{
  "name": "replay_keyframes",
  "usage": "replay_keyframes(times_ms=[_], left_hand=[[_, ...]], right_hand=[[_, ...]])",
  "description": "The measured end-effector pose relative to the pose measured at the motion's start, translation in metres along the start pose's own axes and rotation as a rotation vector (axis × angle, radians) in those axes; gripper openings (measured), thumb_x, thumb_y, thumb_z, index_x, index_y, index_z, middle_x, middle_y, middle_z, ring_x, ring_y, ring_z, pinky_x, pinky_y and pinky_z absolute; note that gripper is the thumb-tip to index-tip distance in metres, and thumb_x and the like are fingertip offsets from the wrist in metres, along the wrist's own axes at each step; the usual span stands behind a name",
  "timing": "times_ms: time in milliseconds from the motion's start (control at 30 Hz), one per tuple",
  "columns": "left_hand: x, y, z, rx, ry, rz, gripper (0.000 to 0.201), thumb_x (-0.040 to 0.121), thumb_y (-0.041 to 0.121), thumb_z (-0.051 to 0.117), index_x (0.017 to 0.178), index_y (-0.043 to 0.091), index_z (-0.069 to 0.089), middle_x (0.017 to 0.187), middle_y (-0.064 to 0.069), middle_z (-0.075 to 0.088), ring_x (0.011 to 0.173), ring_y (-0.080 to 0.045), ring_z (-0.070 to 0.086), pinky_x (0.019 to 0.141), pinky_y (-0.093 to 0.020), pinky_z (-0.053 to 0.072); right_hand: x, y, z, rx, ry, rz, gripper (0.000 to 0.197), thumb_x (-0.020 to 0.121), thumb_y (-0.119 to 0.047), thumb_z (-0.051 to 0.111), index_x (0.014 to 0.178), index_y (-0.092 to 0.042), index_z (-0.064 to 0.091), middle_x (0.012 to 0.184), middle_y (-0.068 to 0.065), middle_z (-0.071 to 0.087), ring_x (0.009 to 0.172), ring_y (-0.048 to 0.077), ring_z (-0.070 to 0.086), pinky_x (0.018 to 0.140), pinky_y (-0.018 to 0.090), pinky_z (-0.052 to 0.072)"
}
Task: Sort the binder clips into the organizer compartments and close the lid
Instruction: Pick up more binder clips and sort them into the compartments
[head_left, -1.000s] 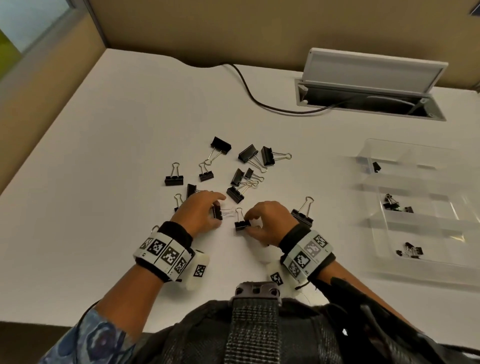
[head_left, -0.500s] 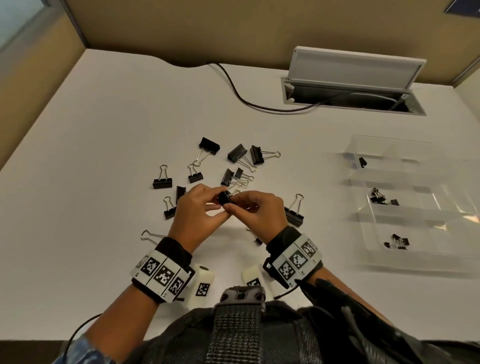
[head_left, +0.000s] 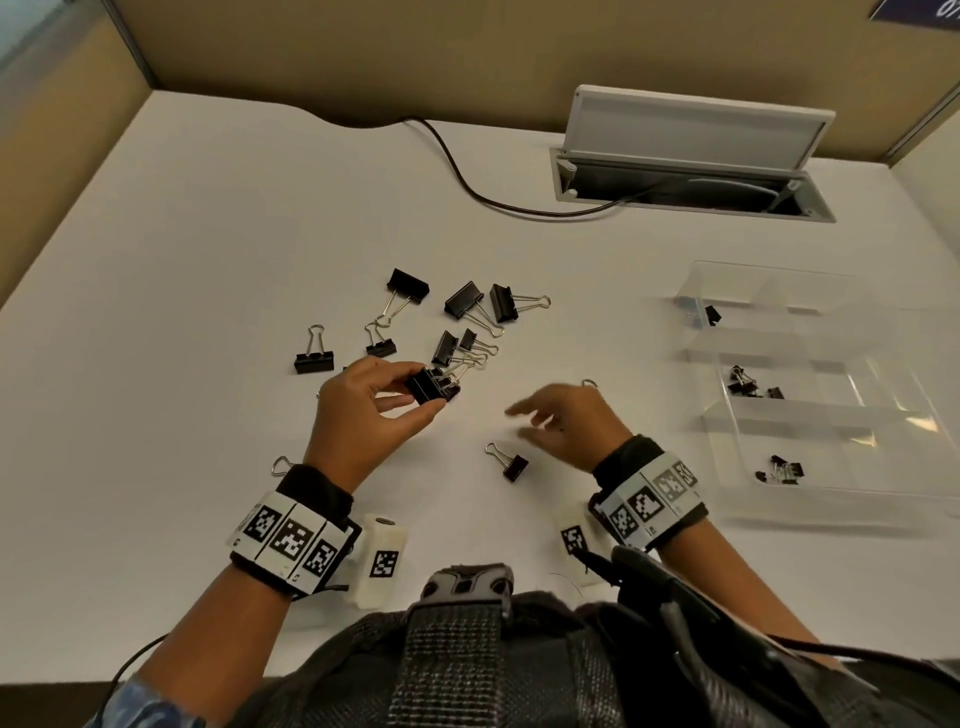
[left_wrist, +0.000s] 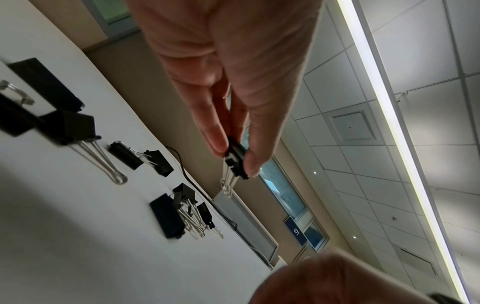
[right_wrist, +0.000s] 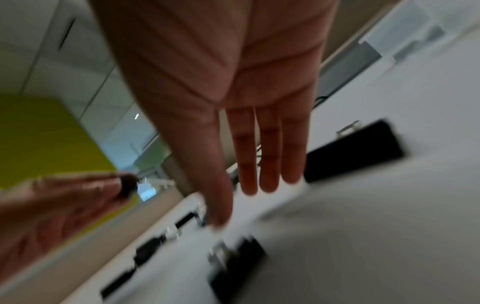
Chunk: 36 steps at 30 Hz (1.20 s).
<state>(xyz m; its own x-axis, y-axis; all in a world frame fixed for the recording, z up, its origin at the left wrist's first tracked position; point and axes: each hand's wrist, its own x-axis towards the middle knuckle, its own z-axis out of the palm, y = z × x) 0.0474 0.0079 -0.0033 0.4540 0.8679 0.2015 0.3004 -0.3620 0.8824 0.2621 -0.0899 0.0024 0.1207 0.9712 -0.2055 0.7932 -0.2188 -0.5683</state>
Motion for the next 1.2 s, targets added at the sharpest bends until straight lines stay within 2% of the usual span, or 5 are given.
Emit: replay_keyframes(times_ms=[133,333,567,1067,1200], left_hand=[[-0.001,-0.003,0.001,0.004,-0.002,-0.005,0.043,0.067,0.014,0.083,0.107,0.008,0.069,0.096,-0.002,0.065,0.081,0.013,0.062,0.072,-0.005,0.05],[-0.003,0.001,0.006,-0.026,-0.003,0.009,0.043,0.067,0.012,0.082,0.107,0.006,0.069,0.094,-0.002,0.064,0.083,0.009,0.063,0.073,-0.006,0.051],[-0.006,0.01,0.007,-0.029,0.026,0.054,0.043,0.066,0.012,0.083,0.106,0.007,0.069,0.095,-0.005,0.064,0.086,0.006,0.063,0.074,-0.005,0.05],[-0.012,0.025,0.019,-0.017,0.02,0.149,0.042,0.066,0.01,0.082,0.106,0.006,0.069,0.096,-0.007,0.065,0.092,-0.006,0.064,0.076,-0.01,0.053],[-0.011,0.029,0.025,0.002,-0.005,0.167,0.043,0.066,0.011,0.082,0.107,0.007,0.068,0.096,-0.003,0.064,0.089,0.008,0.062,0.075,-0.007,0.051]], right_hand=[[-0.012,0.007,0.013,-0.161,-0.288,-0.053,0.033,0.081,-0.026,0.067,0.113,-0.024,0.064,0.112,0.0,0.057,0.09,0.008,0.048,0.083,0.023,0.043],[-0.015,0.006,0.019,-0.102,-0.123,-0.139,0.022,0.085,-0.024,0.064,0.104,-0.014,0.07,0.096,0.007,0.069,0.076,0.012,0.057,0.077,0.031,0.051],[-0.02,-0.018,-0.013,0.407,0.45,-0.053,0.016,0.078,-0.023,0.072,0.092,-0.015,0.074,0.081,-0.002,0.072,0.071,0.012,0.067,0.065,0.027,0.058],[-0.009,-0.048,0.02,0.685,0.382,0.036,0.022,0.087,-0.018,0.061,0.106,-0.011,0.069,0.093,0.009,0.074,0.079,0.017,0.07,0.076,0.041,0.059],[-0.012,-0.044,0.02,0.767,0.379,0.028,0.023,0.086,-0.017,0.062,0.107,-0.012,0.069,0.095,0.009,0.073,0.083,0.02,0.07,0.078,0.044,0.058]])
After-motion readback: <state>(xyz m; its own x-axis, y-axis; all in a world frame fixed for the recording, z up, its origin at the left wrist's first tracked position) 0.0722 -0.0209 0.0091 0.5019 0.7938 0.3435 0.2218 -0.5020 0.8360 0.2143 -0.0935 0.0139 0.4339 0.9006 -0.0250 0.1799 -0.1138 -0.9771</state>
